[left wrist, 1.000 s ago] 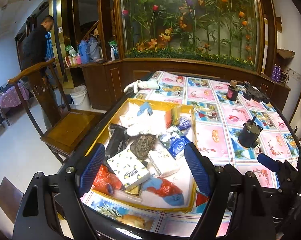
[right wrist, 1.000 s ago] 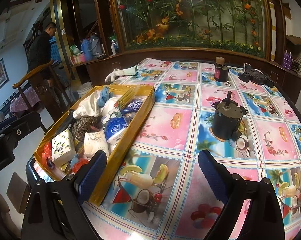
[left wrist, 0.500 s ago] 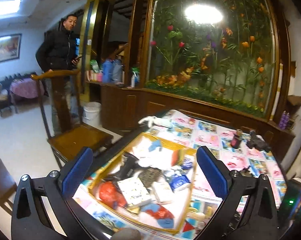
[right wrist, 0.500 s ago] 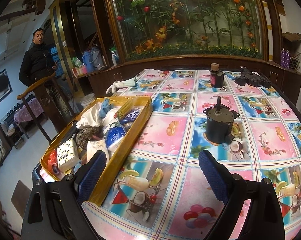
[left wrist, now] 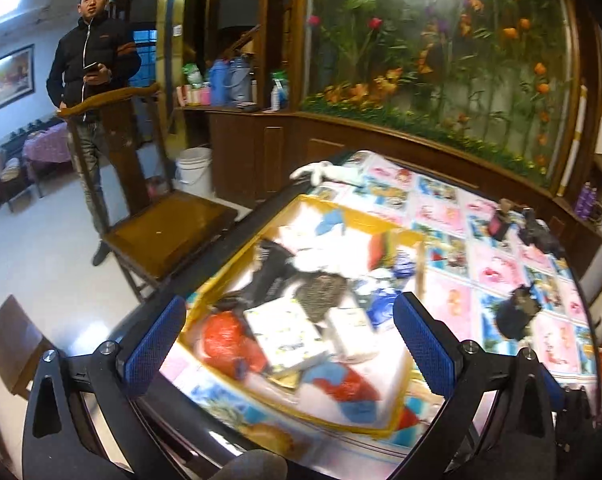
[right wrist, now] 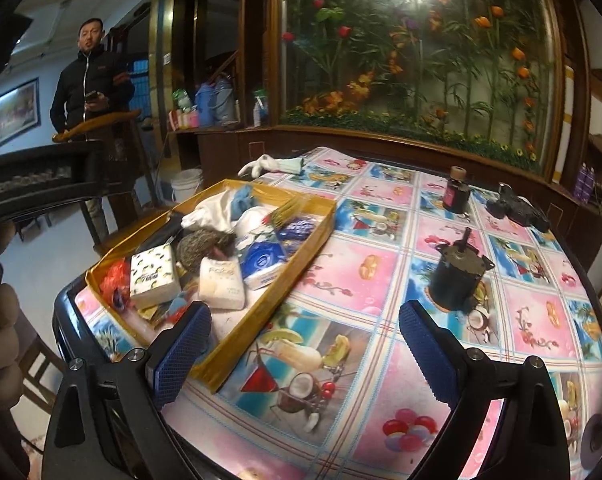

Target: Organize soft objects

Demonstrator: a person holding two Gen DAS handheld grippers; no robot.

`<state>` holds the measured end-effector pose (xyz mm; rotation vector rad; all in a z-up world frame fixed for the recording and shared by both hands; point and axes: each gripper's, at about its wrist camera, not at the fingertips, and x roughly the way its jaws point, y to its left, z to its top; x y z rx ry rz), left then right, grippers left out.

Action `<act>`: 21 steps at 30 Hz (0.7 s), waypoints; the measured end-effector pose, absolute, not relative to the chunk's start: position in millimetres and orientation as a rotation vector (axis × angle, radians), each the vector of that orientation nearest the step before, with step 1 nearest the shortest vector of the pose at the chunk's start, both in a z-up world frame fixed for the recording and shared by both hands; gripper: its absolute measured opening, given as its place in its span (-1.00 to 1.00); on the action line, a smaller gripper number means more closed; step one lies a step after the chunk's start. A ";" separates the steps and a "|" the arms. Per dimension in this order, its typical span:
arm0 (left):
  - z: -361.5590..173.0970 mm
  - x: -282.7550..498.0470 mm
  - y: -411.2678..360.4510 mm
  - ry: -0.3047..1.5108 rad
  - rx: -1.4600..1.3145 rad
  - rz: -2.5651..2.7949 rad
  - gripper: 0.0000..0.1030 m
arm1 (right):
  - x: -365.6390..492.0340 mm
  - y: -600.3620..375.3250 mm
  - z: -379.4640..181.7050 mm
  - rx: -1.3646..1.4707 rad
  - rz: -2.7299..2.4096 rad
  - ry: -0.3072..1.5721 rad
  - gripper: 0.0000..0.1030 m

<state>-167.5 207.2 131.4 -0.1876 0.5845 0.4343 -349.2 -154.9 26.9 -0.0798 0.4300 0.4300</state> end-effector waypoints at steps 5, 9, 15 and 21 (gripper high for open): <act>125.3 -171.5 216.2 0.562 -0.168 0.483 1.00 | -347.7 -139.7 25.8 -0.108 0.433 0.441 0.87; 119.8 -169.1 226.8 0.578 -0.193 0.482 1.00 | -343.6 -131.4 25.5 -0.121 0.430 0.451 0.88; 111.3 -164.5 237.5 0.615 -0.213 0.483 1.00 | -342.0 -122.5 22.9 -0.140 0.428 0.460 0.88; 107.9 -164.6 239.7 0.627 -0.216 0.473 1.00 | -343.5 -117.2 22.4 -0.152 0.430 0.459 0.88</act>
